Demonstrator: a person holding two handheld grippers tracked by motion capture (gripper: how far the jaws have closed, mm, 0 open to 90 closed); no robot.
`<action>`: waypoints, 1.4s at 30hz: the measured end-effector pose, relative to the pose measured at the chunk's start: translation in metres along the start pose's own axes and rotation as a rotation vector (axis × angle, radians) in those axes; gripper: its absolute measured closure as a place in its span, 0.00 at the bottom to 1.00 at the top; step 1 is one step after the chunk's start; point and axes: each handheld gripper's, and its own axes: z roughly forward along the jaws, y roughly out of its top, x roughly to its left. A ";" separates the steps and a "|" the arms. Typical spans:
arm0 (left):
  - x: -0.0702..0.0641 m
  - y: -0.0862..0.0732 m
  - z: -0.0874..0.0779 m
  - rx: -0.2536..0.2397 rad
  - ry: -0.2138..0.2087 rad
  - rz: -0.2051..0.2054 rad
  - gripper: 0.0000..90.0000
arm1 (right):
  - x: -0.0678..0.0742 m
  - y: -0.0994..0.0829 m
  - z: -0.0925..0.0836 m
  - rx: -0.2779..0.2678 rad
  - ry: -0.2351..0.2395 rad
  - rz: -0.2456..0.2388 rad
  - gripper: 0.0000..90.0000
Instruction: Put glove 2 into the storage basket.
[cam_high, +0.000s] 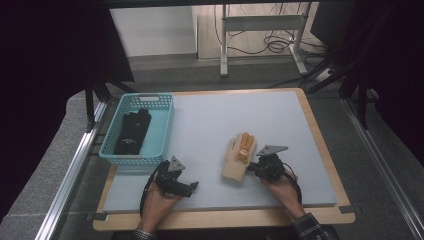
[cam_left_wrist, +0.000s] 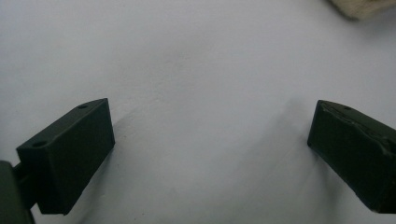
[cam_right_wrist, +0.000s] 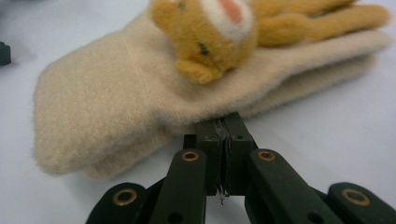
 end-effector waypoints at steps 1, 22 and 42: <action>0.000 0.000 0.000 0.001 0.000 0.001 0.01 | 0.002 0.001 0.002 0.000 0.005 0.000 0.96; 0.000 0.000 0.000 0.001 0.001 0.002 0.01 | 0.017 0.012 0.008 -0.021 -0.007 -0.043 0.76; -0.001 0.000 0.000 0.000 0.004 -0.002 0.01 | -0.042 -0.016 -0.043 -0.056 -0.140 0.031 0.19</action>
